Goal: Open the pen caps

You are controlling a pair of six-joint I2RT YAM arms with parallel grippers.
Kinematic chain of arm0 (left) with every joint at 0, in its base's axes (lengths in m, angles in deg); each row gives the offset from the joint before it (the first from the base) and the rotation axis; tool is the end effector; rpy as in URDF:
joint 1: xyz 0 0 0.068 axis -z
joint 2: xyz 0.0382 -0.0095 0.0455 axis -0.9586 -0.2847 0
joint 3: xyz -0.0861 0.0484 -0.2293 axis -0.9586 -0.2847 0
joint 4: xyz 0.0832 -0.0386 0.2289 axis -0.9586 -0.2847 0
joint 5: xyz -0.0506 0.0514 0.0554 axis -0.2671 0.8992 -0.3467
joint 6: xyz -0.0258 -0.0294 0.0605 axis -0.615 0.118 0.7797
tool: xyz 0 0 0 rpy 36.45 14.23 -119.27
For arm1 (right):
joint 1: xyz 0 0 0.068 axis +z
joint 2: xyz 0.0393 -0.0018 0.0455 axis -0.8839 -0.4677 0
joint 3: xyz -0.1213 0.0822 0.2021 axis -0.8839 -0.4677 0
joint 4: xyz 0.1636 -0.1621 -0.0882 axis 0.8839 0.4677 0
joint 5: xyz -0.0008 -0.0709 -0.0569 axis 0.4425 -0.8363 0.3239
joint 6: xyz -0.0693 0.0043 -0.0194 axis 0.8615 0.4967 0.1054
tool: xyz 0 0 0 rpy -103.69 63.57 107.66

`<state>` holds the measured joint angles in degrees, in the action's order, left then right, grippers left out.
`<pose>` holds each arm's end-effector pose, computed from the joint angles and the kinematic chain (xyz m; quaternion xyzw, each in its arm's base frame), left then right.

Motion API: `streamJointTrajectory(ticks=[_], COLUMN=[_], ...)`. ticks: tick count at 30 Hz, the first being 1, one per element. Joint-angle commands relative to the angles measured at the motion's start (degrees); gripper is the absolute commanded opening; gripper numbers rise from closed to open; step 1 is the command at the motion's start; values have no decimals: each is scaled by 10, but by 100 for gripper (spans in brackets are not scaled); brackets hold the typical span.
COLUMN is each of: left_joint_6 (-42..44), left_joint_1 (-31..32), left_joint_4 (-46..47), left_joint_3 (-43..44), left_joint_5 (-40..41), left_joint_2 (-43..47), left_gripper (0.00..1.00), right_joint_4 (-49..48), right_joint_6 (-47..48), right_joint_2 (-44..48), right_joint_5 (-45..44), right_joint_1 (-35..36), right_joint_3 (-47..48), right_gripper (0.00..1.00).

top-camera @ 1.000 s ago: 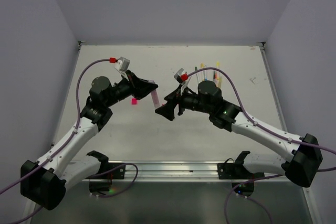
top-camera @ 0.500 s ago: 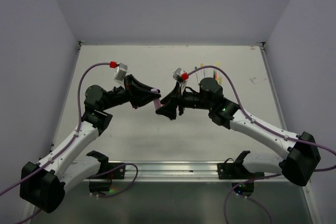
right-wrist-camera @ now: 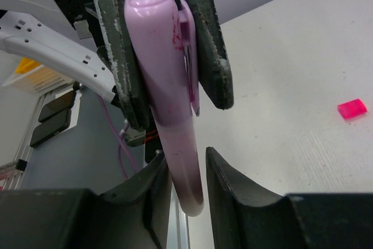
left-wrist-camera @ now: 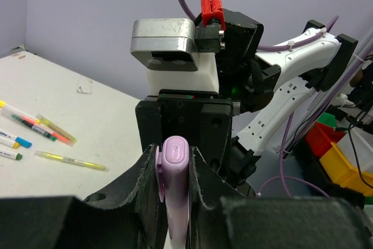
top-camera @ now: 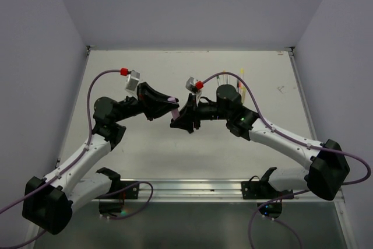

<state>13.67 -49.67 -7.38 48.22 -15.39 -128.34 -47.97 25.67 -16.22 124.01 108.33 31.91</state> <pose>0.1870 -0.1316 0.3346 0.2573 0.5542 -0.6094 0.5053 0.1838 0.2477 0.3027 -0.3843 0.6337 0.5541 0.3791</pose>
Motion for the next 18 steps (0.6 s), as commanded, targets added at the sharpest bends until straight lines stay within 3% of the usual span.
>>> streamJointTrajectory(ticks=[1,9,18], left_joint_6=[-13,-28,-25], left_joint_1=[6,9,-1], left_joint_4=[43,84,160], left_joint_3=[0,-5,21], left_joint_5=[3,19,74], left_joint_2=[-6,-13,-13], left_gripper=[0,0,0], right_joint_4=[-39,-34,-23], right_joint_6=[-8,-3,9], right_joint_2=[-4,-13,-33], right_joint_5=[21,43,102], right_joint_1=[-2,-1,0], right_joint_3=[25,18,-55], right_gripper=[31,0,0])
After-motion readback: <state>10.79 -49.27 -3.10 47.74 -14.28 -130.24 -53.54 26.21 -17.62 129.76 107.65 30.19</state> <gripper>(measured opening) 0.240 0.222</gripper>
